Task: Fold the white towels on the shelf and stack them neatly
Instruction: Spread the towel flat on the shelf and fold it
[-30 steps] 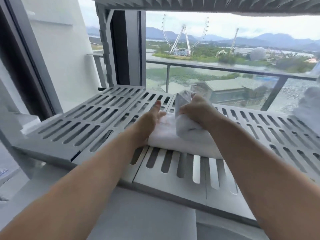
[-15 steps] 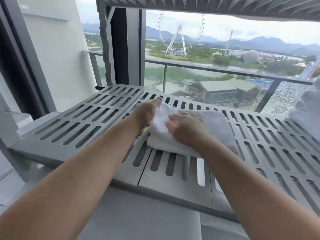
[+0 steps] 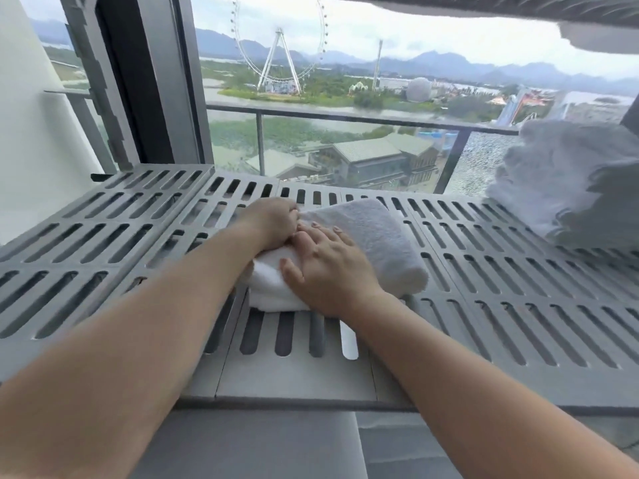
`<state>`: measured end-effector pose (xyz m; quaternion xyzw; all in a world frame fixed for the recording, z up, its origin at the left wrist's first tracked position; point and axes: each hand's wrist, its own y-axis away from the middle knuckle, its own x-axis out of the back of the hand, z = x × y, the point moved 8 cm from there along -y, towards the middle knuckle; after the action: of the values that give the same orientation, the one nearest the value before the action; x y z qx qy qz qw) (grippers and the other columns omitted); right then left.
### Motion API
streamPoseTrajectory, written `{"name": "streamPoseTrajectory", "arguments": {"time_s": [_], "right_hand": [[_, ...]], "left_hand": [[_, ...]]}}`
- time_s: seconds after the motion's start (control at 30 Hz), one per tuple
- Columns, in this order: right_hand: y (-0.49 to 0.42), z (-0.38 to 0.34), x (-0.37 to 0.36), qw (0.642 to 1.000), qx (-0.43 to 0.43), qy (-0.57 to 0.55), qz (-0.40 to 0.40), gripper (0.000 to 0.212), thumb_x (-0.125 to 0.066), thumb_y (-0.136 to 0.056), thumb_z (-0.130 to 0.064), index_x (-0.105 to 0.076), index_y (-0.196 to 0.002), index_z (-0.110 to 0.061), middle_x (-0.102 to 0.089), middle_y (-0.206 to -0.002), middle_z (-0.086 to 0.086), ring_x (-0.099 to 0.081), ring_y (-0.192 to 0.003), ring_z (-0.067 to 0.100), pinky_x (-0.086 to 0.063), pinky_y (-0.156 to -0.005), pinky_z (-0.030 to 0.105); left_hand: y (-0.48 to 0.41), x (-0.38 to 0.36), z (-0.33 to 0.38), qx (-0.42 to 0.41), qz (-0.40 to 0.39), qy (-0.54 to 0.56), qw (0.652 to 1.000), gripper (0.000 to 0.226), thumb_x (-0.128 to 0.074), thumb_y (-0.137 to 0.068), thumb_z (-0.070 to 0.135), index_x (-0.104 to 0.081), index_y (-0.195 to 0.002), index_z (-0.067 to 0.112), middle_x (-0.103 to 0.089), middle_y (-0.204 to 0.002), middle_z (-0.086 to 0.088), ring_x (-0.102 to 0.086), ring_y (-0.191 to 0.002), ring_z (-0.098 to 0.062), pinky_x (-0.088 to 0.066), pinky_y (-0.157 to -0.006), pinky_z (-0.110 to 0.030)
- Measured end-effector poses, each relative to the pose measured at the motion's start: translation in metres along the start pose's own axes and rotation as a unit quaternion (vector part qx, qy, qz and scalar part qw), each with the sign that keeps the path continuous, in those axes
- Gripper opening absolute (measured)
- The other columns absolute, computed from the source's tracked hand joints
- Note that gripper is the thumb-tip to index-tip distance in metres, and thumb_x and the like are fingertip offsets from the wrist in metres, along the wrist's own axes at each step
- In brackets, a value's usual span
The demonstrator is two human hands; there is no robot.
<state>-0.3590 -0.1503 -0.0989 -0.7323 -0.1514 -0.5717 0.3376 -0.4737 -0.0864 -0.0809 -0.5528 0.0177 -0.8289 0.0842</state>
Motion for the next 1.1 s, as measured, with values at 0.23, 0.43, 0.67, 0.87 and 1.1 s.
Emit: {"name": "streamPoseTrajectory", "arguments": {"time_s": [0.23, 0.43, 0.67, 0.87, 1.1], "right_hand": [[0.038, 0.042, 0.045, 0.987, 0.069, 0.045, 0.141, 0.027, -0.044, -0.093, -0.030, -0.064, -0.093, -0.011, -0.067, -0.093, 0.003, -0.061, -0.096, 0.030, -0.046, -0.085, 0.038], [0.076, 0.107, 0.074, 0.967, -0.064, 0.136, 0.207, 0.039, -0.067, -0.086, -0.053, -0.070, -0.102, -0.017, -0.063, -0.102, 0.007, -0.055, -0.106, 0.033, -0.042, -0.093, 0.046], [0.126, 0.182, 0.075, 0.908, -0.395, -0.133, 0.036, 0.071, -0.059, -0.081, -0.063, -0.054, -0.132, -0.014, -0.066, -0.124, 0.006, -0.061, -0.110, 0.029, -0.047, -0.097, 0.045], [0.172, 0.191, 0.087, 0.875, -0.385, -0.281, 0.088, 0.068, -0.072, -0.080, -0.029, -0.045, -0.140, -0.014, -0.063, -0.127, 0.006, -0.061, -0.112, 0.025, -0.049, -0.098, 0.035], [0.210, 0.182, 0.120, 0.875, -0.296, -0.324, 0.207, 0.060, -0.062, -0.085, -0.007, -0.044, -0.141, -0.021, -0.061, -0.132, 0.004, -0.056, -0.121, 0.021, -0.035, -0.090, 0.017]], "left_hand": [[0.031, -0.011, 0.020, 0.078, -0.005, -0.107, 0.991, 0.042, -0.030, -0.100, 0.022, -0.049, -0.136, 0.011, -0.053, -0.139, -0.018, -0.051, -0.122, -0.038, -0.042, -0.102, -0.050], [0.067, -0.024, 0.062, 0.054, -0.069, -0.184, 0.979, 0.062, -0.025, -0.101, 0.019, -0.012, -0.159, 0.033, -0.037, -0.156, -0.018, -0.046, -0.134, -0.039, -0.045, -0.102, -0.052], [0.088, -0.036, 0.123, -0.049, -0.133, -0.011, 0.990, 0.049, -0.055, -0.099, 0.042, -0.049, -0.147, 0.034, -0.047, -0.153, -0.002, -0.047, -0.136, -0.025, -0.032, -0.116, -0.040], [0.119, -0.051, 0.159, -0.054, -0.042, 0.107, 0.992, 0.050, -0.066, -0.094, 0.038, -0.054, -0.141, 0.029, -0.057, -0.141, -0.002, -0.066, -0.091, -0.017, -0.054, -0.085, -0.034], [0.156, -0.036, 0.206, -0.071, 0.098, 0.171, 0.978, 0.040, -0.073, -0.088, 0.029, -0.066, -0.127, 0.030, -0.069, -0.120, 0.004, -0.064, -0.105, -0.017, -0.049, -0.095, -0.031]]}}
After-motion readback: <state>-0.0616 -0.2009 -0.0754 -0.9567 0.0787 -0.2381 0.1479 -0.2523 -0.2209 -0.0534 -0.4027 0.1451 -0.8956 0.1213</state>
